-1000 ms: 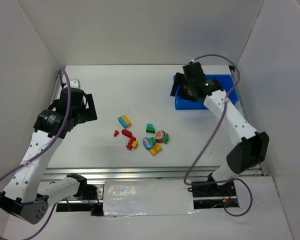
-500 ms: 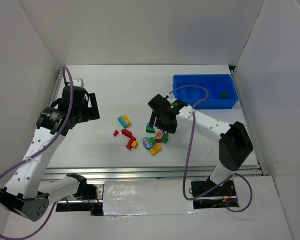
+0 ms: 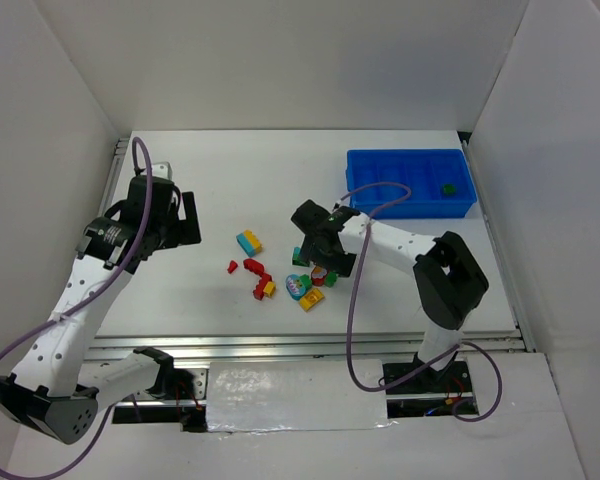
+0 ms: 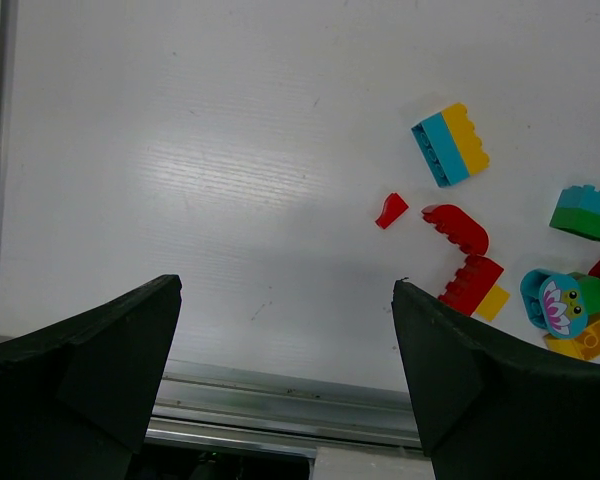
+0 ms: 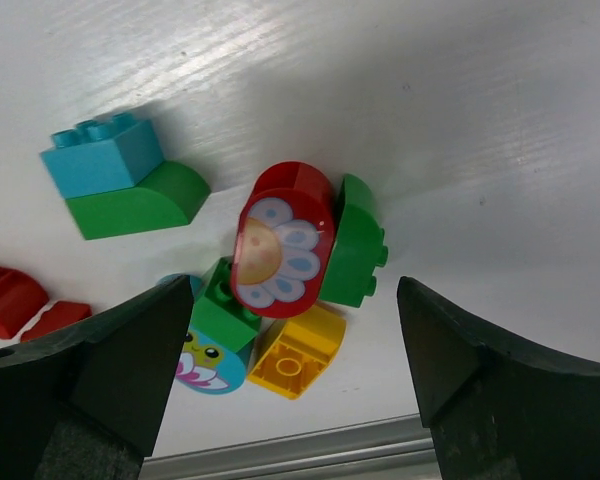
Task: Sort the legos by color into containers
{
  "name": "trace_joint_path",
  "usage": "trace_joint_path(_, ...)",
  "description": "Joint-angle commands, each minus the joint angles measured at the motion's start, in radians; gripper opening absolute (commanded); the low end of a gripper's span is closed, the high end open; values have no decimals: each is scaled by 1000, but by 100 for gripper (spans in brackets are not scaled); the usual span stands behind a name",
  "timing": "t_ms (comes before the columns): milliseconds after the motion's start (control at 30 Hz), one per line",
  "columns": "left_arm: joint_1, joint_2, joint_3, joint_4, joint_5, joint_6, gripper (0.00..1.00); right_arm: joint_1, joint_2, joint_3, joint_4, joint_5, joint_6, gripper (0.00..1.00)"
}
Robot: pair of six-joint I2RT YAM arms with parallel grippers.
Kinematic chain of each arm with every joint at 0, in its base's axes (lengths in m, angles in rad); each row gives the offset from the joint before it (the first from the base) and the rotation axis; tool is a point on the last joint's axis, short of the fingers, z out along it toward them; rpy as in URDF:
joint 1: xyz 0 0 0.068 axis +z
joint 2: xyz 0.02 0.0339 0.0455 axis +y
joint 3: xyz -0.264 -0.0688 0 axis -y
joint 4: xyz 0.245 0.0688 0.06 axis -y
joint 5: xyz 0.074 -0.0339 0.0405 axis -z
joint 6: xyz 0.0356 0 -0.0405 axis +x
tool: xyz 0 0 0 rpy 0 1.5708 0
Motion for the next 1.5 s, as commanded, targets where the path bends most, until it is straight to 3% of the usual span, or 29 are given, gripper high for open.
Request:
trace_joint_path(0, -5, -10, 2, 29, 2, 22, 99, 3, 24, -35, 31, 22, 23, 91)
trace_joint_path(267, -5, 4, 0, 38, 21, 24, 99, -18, 36, -92, 134, 10, -23, 90)
trace_joint_path(433, -4, 10, 0, 38, 33, 20, 99, -38, 39, -131, 200, -1, -34, 84)
trace_joint_path(533, -5, 14, 2, 38, 30, 25, 100, -46, 30, -154, 227, 2, -43, 74)
trace_joint_path(567, -5, 16, 5, 38, 30, 25, 99, -49, 27, -159, 230, 5, -49, 63)
trace_joint_path(633, -5, 20, 11, 38, 36, 27, 100, -49, 10, -170, 243, 13, -57, 52)
trace_joint_path(667, -5, 22, 12, 41, 39, 25, 100, -49, -3, -171, 249, 14, -71, 40)
trace_joint_path(733, -5, 30, 21, 45, 61, 19, 99, -52, -17, -170, 247, 28, -88, 32)
trace_joint_path(767, -5, 34, 31, 45, 76, 16, 99, -52, -48, -165, 249, 32, -126, 21)
trace_joint_path(833, -5, 57, 60, 40, 152, -4, 99, -51, -100, -174, 269, 31, -178, 16)
trace_joint_path(967, -5, 105, 149, 83, 376, -79, 99, -48, -361, -256, 414, -1, -400, 16)
trace_joint_path(1100, -5, 157, 150, 233, 678, -240, 100, -46, -533, -299, 536, -319, -661, 18)
trace_joint_path(1133, -7, 162, 115, 337, 814, -281, 100, -43, -553, -300, 540, -375, -719, 18)
trace_joint_path(1233, -21, 178, 25, 593, 1031, -453, 100, -40, -618, -286, 539, -497, -775, 22)
trace_joint_path(1333, -56, 207, 20, 690, 1101, -529, 100, -29, -651, -257, 523, -514, -783, 23)
trace_joint_path(1467, -116, 244, 74, 665, 1095, -512, 99, -22, -675, -225, 497, -515, -787, 24)
